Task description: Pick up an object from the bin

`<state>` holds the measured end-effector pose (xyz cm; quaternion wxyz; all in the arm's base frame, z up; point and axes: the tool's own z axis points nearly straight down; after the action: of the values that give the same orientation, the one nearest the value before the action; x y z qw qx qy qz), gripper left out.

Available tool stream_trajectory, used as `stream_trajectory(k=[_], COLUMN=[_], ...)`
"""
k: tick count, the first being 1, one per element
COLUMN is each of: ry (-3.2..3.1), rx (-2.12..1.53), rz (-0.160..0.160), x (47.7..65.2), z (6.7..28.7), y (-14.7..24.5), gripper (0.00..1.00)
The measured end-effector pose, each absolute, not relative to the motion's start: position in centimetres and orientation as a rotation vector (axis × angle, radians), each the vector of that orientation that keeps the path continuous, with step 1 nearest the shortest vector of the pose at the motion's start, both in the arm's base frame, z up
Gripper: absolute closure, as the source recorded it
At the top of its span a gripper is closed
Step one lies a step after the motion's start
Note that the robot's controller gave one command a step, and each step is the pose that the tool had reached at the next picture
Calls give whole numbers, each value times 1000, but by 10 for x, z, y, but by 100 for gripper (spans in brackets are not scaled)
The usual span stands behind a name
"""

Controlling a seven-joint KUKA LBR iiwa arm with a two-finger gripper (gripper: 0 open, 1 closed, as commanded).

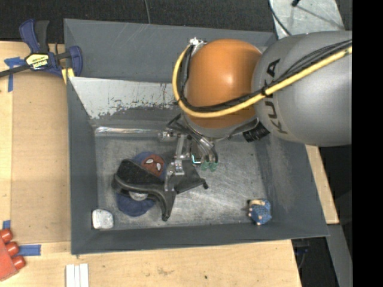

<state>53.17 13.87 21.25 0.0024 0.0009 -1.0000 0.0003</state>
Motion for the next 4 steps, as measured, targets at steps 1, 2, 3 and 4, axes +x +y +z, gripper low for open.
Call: stream_trajectory(k=[1, 2, 3, 4], ry=[-3151, -3150, -3149, -3151], rx=[-34, -33, -34, -35], rz=[2, -3, -3, -3], x=[583, 585, 587, 589], z=[70, 74, 76, 77], y=[66, 67, 67, 66], gripper=[0, 0, 0, 0])
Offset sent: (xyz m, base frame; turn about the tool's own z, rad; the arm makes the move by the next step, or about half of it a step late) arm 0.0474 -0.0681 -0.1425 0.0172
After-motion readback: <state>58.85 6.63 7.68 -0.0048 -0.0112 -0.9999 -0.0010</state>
